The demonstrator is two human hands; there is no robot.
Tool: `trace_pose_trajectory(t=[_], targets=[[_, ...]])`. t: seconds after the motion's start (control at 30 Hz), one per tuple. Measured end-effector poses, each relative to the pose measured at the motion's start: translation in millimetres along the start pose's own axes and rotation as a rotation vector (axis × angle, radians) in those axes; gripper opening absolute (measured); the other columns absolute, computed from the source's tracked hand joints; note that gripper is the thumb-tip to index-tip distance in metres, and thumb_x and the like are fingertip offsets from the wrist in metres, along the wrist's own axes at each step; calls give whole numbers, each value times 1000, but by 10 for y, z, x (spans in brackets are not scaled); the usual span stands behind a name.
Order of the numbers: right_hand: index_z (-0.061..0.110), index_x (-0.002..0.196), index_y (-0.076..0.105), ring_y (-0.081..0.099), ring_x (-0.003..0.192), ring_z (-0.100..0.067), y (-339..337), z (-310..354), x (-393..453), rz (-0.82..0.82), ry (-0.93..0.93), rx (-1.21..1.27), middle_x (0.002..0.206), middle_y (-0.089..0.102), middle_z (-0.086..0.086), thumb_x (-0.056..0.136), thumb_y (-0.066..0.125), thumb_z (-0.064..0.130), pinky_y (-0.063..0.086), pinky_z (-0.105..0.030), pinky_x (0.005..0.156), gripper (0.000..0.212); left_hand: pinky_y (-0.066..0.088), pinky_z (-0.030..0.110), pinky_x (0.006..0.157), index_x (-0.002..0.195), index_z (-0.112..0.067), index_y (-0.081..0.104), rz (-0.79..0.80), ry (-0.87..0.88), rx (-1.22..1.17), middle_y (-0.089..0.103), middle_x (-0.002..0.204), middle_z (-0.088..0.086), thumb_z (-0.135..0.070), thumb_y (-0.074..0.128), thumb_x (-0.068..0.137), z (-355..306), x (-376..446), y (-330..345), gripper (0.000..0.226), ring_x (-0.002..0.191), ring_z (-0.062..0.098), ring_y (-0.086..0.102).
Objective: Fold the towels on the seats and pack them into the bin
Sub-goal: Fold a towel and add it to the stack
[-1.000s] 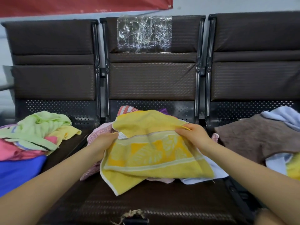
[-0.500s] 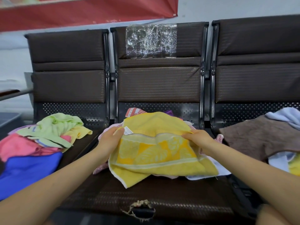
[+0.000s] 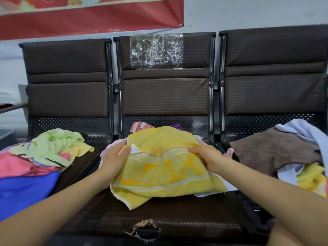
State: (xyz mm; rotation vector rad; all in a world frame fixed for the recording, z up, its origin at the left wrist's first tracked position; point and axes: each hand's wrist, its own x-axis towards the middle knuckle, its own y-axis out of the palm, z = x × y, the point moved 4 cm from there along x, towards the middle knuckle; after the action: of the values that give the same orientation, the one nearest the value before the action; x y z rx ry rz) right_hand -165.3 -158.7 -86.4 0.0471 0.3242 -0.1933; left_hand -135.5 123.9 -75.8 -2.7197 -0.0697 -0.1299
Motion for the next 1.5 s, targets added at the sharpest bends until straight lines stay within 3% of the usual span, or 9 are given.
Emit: trace_pose_trajectory(t=[0.23, 0.5, 0.63, 0.7, 0.8, 1.0, 1.23, 1.33, 1.5], targets=[[6, 92, 69, 65, 77, -28, -120, 193, -10, -126, -264, -77, 88, 69, -16, 89, 62, 6, 55, -42, 75, 7, 45, 37, 86, 108, -21, 62, -44, 17, 32, 63, 109, -1, -35, 47, 98, -11, -9, -197, 23, 106, 20, 57], [0, 114, 66, 66, 98, -35, -323, 233, -524, 212, -209, -46, 112, 67, -25, 90, 62, 9, 54, -41, 87, 27, 46, 26, 67, 88, -24, 69, 110, -55, -131, 71, 84, -10, -28, 54, 95, -98, -319, -379, 17, 77, 6, 65], [8, 95, 69, 65, 102, -25, -386, -47, -701, 335, -120, -528, 92, 72, -7, 95, 57, 14, 47, -11, 85, 13, 50, 33, 87, 96, -21, 72, 360, -191, 155, 72, 96, -5, -32, 60, 91, 262, -497, -324, 16, 93, 14, 67], [12, 82, 68, 61, 96, -21, -469, -26, -723, 228, -210, -831, 80, 66, -1, 94, 60, 21, 42, -15, 87, 17, 47, 33, 94, 107, -17, 67, 406, -125, 426, 68, 108, 0, -39, 54, 90, 351, -465, -374, 30, 104, 18, 62], [1, 96, 69, 68, 81, -18, -478, 96, -693, 196, -268, -683, 89, 73, -6, 94, 59, 17, 54, -23, 83, 18, 41, 30, 73, 89, -20, 62, 297, -12, 455, 63, 90, 3, -32, 49, 97, 212, -340, -461, 20, 90, 20, 58], [3, 98, 68, 68, 81, -31, -470, 472, -306, 9, -368, -121, 84, 73, -13, 90, 63, 18, 55, -43, 78, 17, 39, 32, 69, 93, -13, 63, -16, 91, 172, 62, 89, 4, -29, 47, 97, -103, 41, -517, 23, 82, 18, 55], [1, 85, 67, 64, 83, -30, -184, 675, 571, -258, -389, -265, 87, 67, -17, 88, 63, 21, 52, -48, 83, 21, 30, 31, 59, 91, 0, 57, -178, 21, 137, 51, 83, 7, -26, 40, 98, -122, 657, -275, 31, 71, 17, 44], [3, 77, 67, 60, 78, -28, -148, 447, 967, -289, -338, -450, 80, 65, -16, 88, 61, 17, 51, -43, 76, 19, 38, 33, 68, 88, -12, 56, -93, -66, 226, 55, 86, 2, -28, 38, 97, 248, 872, -108, 25, 85, 23, 51], [13, 84, 69, 66, 84, -26, -118, 44, 1199, -110, -134, -548, 83, 69, -7, 90, 63, 22, 50, -33, 75, 12, 28, 24, 82, 138, -24, 50, 15, -135, 402, 52, 140, 5, -27, 34, 101, 441, 886, 115, 40, 126, 24, 46]])
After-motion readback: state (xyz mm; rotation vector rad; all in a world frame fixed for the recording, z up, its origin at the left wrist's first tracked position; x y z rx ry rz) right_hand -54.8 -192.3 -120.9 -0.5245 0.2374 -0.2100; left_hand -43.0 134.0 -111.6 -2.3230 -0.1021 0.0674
